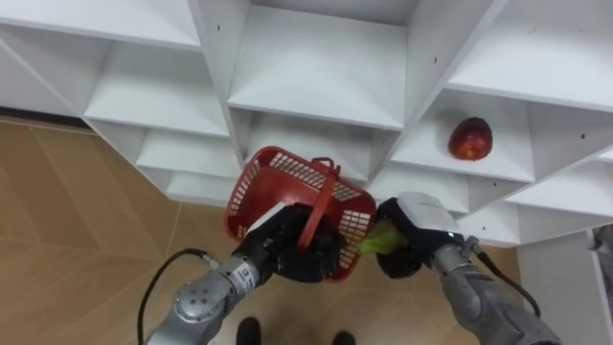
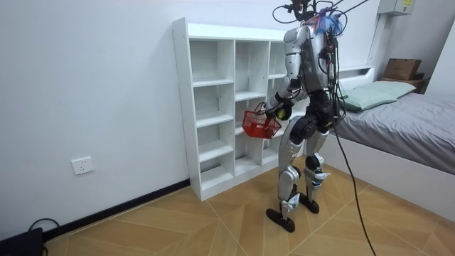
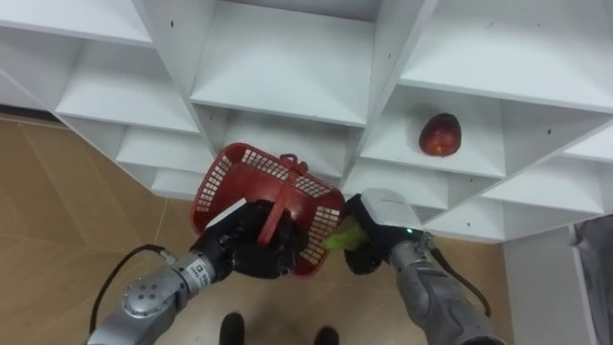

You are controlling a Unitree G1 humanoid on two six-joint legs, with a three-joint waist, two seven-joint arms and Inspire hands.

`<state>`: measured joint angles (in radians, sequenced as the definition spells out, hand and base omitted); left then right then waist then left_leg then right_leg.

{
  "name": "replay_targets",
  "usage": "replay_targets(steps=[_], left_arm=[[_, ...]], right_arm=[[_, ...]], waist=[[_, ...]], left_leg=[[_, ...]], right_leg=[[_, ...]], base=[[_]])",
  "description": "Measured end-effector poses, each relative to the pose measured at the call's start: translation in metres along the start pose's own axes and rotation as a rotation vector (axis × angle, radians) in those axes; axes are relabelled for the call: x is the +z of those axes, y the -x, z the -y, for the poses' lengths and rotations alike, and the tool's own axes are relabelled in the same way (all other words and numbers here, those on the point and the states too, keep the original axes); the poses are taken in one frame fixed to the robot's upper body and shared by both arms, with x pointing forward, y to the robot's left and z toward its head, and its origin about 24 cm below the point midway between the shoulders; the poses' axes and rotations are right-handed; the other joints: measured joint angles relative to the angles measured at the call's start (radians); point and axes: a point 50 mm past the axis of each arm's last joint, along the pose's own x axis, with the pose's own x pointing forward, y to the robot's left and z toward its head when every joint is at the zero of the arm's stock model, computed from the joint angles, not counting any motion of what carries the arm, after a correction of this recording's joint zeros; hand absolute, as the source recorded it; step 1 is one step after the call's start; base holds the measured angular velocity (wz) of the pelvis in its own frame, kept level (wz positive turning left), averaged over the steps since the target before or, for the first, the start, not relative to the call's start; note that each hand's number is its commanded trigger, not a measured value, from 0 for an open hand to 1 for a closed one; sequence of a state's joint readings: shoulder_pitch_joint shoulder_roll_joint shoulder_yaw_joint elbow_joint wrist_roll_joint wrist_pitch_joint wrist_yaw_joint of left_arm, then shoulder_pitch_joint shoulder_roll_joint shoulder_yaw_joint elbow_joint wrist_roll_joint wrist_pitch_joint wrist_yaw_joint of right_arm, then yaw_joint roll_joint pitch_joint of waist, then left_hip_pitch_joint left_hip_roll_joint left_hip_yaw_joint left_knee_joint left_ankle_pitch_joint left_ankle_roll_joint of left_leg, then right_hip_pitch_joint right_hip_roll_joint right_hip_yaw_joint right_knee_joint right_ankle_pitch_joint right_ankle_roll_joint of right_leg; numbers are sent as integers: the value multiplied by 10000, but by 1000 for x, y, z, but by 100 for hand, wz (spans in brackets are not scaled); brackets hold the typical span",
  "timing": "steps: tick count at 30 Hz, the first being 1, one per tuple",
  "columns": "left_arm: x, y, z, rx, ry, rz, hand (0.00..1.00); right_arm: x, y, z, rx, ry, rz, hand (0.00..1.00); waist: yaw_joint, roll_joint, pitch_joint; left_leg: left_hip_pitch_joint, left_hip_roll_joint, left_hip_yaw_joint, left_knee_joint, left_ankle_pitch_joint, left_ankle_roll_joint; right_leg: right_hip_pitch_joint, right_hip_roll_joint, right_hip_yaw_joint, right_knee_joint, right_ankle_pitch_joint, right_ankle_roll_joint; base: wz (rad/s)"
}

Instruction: Collect fruits from the closet

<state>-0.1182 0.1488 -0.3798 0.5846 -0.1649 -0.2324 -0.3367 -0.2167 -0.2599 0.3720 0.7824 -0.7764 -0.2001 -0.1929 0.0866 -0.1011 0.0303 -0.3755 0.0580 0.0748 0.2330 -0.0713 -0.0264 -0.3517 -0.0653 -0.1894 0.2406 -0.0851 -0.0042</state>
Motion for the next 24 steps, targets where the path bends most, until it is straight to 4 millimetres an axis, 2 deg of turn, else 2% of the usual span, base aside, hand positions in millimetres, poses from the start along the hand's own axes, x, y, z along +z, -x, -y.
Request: replay_targets(steps=[3, 4, 8, 10, 19, 24], left_arm=[[2, 0, 1, -144, -124, 72, 100], [3, 0, 2, -234, -151, 82, 100], [4, -1, 4, -473, -171, 124, 100], [4, -1, 6, -581, -74, 153, 100], [5, -1, 11, -1072, 579, 358, 100], [4, -1, 12, -1110, 834, 420, 100]], right_arm=[[0, 0, -1, 61, 223, -16, 100], [0, 0, -1, 64, 235, -13, 96], [0, 0, -1, 86, 294, -37, 96], [0, 0, -2, 120, 349, -41, 100], [9, -4, -4, 339, 484, 275, 100], [14, -6, -4, 309, 389, 357, 100]], waist=[[5, -2, 1], [6, -2, 1], [14, -1, 2], [10, 0, 2], [8, 11, 8], [-28, 79, 59]], left_leg=[[-4, 0, 1, 2, 0, 0], [-4, 0, 1, 2, 0, 0], [-7, 1, 6, 8, 0, 0], [-13, 3, 6, 12, 0, 0], [-12, 4, 17, 1, 0, 0], [-16, 2, 16, -6, 0, 0]], right_leg=[[0, 1, 6, -1, 0, 0], [0, 0, 7, -1, 0, 0], [0, 3, 8, -2, 0, 0], [0, 5, 11, -5, 0, 0], [1, 15, 50, -19, 4, 5], [7, 9, 40, -23, 4, 5]], base=[[0], [0], [0], [0], [0], [0]])
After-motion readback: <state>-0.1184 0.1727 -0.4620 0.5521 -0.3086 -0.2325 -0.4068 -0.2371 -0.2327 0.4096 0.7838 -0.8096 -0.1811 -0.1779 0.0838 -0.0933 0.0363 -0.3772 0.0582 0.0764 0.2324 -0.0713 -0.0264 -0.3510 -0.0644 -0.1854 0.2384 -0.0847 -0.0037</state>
